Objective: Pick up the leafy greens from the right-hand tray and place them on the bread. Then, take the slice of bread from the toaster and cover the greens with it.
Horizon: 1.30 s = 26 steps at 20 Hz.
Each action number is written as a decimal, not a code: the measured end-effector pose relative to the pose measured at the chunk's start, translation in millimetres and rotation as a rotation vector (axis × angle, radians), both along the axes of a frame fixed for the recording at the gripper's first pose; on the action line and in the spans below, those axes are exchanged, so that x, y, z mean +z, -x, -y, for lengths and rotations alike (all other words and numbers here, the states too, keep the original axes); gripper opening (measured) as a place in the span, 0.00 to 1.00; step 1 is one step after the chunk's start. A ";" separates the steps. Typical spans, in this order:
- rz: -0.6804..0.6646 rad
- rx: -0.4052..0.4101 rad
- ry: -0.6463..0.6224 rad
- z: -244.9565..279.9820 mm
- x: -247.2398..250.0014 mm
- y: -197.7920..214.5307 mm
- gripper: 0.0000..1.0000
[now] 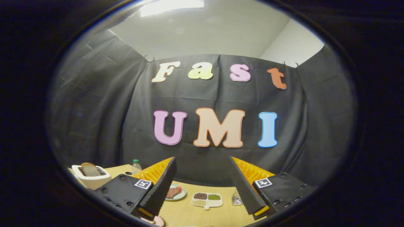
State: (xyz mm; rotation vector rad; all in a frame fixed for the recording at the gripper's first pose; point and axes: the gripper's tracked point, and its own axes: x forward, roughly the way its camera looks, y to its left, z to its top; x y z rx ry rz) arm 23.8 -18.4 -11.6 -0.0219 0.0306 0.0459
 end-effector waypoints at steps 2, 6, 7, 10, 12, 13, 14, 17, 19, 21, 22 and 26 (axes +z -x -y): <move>-0.037 0.044 0.005 -0.9 -10.4 3.1 1.00; -0.145 0.157 0.042 0.9 -42.3 12.9 1.00; -0.176 0.177 0.054 3.8 -51.8 14.7 1.00; -0.276 0.249 0.085 10.0 -85.1 26.6 1.00; -0.355 0.307 0.095 12.1 -111.0 36.0 1.00; -0.397 0.339 0.099 11.8 -121.9 40.9 1.00; -0.440 0.368 0.106 11.5 -135.8 46.0 1.00; -0.561 0.438 0.136 12.3 -170.5 59.3 1.00; -0.636 0.482 0.146 9.8 -194.0 68.5 1.00; -0.706 0.526 0.164 7.8 -216.9 80.4 1.00; -0.736 0.547 0.178 7.8 -228.3 86.8 1.00; -0.825 0.611 0.232 6.2 -266.1 106.0 1.00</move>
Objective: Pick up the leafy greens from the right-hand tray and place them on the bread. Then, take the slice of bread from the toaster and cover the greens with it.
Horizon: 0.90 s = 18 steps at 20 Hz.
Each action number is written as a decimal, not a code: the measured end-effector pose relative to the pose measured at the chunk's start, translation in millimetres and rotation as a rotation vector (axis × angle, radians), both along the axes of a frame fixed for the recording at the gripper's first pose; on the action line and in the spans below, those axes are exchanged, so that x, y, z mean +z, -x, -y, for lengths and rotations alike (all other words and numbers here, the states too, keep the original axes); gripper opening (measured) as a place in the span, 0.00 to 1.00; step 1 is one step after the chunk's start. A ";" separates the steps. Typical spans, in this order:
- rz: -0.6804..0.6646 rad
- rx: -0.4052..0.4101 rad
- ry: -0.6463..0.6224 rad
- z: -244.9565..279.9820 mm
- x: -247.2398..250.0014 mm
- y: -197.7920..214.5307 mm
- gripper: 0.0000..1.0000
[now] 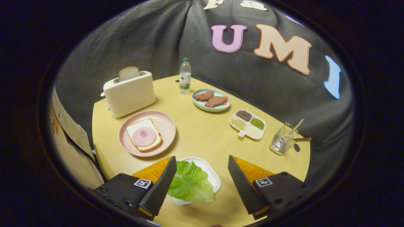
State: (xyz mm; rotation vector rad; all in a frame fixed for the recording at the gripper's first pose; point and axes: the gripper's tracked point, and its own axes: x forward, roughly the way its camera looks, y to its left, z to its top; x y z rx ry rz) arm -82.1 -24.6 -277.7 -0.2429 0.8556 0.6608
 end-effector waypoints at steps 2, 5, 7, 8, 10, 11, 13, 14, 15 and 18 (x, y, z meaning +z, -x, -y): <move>-0.049 0.023 0.006 -0.8 -16.5 8.6 1.00; -0.134 0.049 0.026 2.2 -44.7 23.6 1.00; -0.169 0.071 0.044 4.9 -59.5 28.6 1.00; -0.190 0.080 0.050 5.8 -66.2 32.6 1.00; -0.225 0.089 0.049 4.1 -75.9 37.0 1.00; -0.247 0.090 0.050 3.7 -81.5 38.4 1.00; -0.290 0.089 0.058 4.7 -92.1 42.7 1.00; -0.305 0.088 0.059 4.9 -97.5 44.2 1.00; -0.319 0.088 0.064 4.6 -102.0 45.4 1.00; -0.326 0.089 0.082 8.0 -110.2 45.9 1.00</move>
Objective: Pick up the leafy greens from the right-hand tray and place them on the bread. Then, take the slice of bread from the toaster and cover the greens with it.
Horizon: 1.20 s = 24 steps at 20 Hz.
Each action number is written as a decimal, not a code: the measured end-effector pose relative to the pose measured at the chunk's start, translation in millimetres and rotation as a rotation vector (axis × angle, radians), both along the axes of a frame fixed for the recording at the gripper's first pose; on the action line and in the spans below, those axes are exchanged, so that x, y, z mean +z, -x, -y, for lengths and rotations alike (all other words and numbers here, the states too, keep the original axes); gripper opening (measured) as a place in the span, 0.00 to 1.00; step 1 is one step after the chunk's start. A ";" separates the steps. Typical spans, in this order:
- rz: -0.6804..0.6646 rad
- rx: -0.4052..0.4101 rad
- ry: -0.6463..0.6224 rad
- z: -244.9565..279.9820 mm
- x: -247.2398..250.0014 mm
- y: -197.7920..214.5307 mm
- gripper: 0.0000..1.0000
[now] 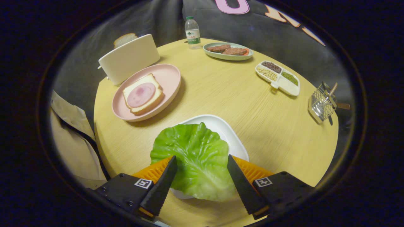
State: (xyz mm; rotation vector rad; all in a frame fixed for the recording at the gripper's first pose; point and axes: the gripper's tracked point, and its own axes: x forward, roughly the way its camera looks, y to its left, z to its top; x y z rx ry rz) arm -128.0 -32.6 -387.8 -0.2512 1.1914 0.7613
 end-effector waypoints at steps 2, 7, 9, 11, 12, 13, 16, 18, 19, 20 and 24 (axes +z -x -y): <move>0.014 -0.003 0.021 4.2 -1.6 -2.2 0.88; 0.026 -0.001 0.023 -1.8 -0.5 3.3 0.55; 0.031 0.004 0.017 -5.5 0.0 6.6 0.41; 0.032 0.003 0.022 -5.7 0.3 7.9 0.28; 0.030 -0.003 0.012 -9.7 -0.2 7.5 0.21; 0.030 -0.011 0.011 -8.3 0.3 8.1 0.15; 0.080 0.021 0.010 -12.5 6.5 8.5 0.03; 0.082 0.028 0.005 -16.4 9.6 13.1 0.03; 0.091 0.013 0.007 -14.9 12.7 9.7 0.03; 0.098 -0.007 0.004 -13.8 18.8 7.5 0.03; 0.128 -0.057 -0.031 -17.3 47.0 -4.6 0.03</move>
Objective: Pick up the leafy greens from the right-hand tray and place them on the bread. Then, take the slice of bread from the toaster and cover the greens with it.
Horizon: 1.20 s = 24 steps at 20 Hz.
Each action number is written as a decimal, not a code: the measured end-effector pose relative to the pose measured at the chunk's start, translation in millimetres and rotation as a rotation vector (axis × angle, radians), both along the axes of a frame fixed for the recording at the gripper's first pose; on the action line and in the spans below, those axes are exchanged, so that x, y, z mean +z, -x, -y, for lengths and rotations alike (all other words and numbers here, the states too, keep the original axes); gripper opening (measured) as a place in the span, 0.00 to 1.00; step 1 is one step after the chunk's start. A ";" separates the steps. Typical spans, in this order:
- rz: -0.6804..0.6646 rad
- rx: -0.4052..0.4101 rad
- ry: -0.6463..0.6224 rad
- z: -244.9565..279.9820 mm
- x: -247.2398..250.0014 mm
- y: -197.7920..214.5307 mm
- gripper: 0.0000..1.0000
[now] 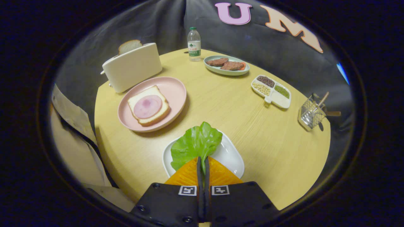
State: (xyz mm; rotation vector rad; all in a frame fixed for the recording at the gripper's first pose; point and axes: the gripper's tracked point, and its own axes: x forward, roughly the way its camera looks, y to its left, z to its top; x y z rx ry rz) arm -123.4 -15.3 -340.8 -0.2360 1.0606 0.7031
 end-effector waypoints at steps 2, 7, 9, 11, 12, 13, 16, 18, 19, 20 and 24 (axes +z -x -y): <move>0.025 -0.006 -0.005 -3.0 13.1 -4.4 0.03; 0.079 -0.009 -0.017 -21.3 34.9 -12.5 0.03; 0.093 -0.003 -0.020 -31.3 43.1 -14.1 0.03; 0.104 0.007 -0.030 -46.8 51.9 -15.0 0.03; 0.110 0.013 -0.039 -56.0 56.5 -16.4 0.03; 0.114 0.021 -0.045 -63.8 60.0 -16.5 0.03; 0.122 0.048 -0.066 -90.9 68.7 -18.3 0.03; 0.134 0.067 -0.085 -110.2 74.3 -20.6 0.03; 0.130 0.073 -0.093 -119.6 74.3 -20.2 0.03; 0.130 0.081 -0.104 -129.6 75.7 -21.2 0.03; 0.121 0.126 -0.135 -168.0 77.2 -20.6 0.03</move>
